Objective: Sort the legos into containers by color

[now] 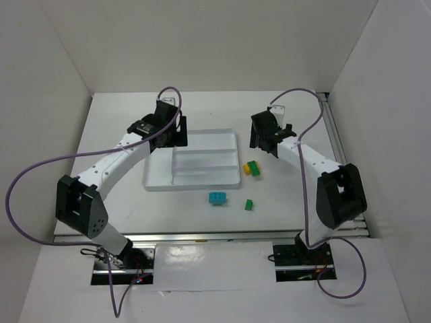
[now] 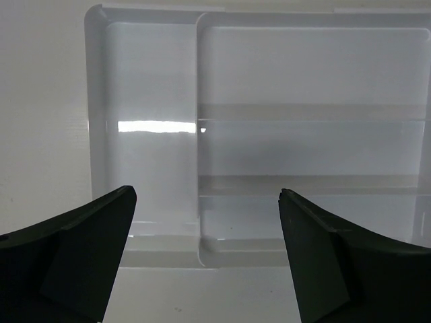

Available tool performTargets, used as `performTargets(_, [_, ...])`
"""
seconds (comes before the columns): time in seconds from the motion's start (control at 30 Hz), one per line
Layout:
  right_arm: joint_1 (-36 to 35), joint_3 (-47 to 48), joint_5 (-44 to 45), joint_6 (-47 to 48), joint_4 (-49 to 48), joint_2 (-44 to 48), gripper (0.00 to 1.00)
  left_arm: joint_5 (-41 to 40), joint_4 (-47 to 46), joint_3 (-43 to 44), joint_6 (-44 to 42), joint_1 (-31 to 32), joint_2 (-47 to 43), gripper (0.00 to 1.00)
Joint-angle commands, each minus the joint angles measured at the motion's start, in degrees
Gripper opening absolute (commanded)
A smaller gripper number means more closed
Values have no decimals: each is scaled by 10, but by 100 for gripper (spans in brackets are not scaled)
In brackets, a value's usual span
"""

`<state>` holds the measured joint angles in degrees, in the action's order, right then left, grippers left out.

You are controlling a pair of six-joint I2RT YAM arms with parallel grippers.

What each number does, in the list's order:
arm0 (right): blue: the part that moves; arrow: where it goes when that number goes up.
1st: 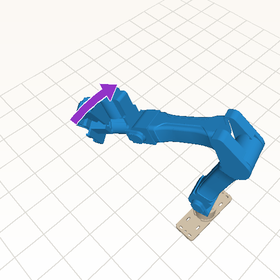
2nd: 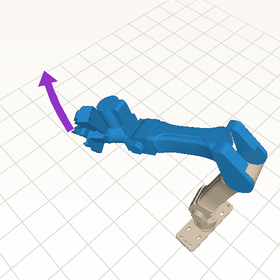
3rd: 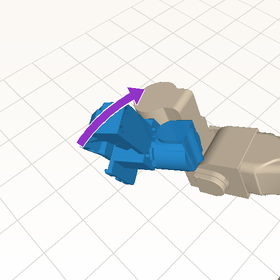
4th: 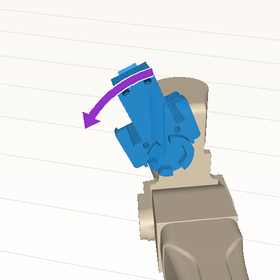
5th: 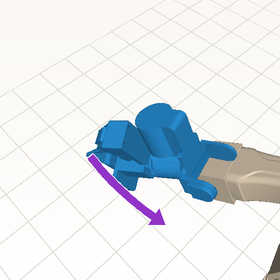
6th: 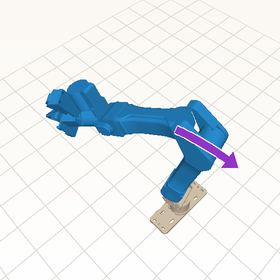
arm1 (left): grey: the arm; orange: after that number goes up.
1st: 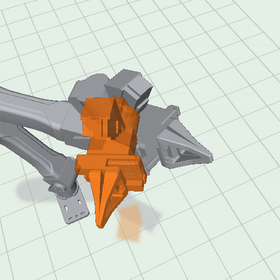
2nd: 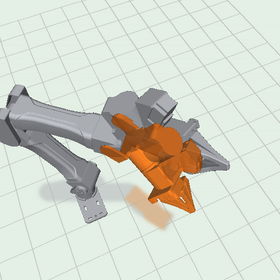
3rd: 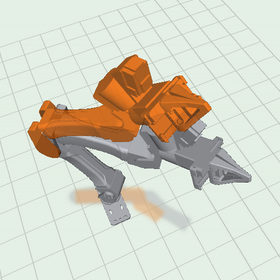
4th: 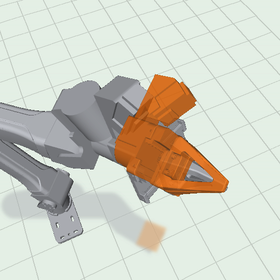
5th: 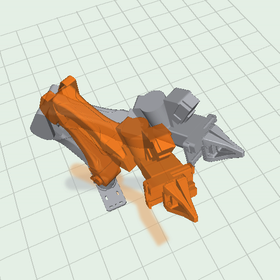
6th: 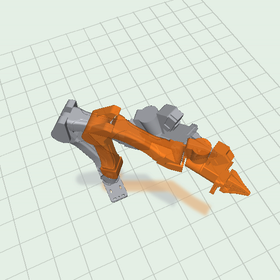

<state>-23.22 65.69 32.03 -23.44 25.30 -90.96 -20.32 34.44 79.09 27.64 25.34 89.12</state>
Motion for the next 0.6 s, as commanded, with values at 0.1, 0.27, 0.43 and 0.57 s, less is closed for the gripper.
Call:
performTargets(0.1, [54,129,-41,111,-14,-108,100,2,14,16,-13,1,0,100])
performTargets(0.27, [121,191,-125,141,-9,-180,100,-5,40,16,-14,1,-12,100])
performTargets(0.43, [141,179,-168,184,-36,-207,100,-17,45,-2,-7,1,-40,100])
performTargets(0.57, [160,171,-200,199,-47,-226,100,-39,45,-15,4,1,-52,100])
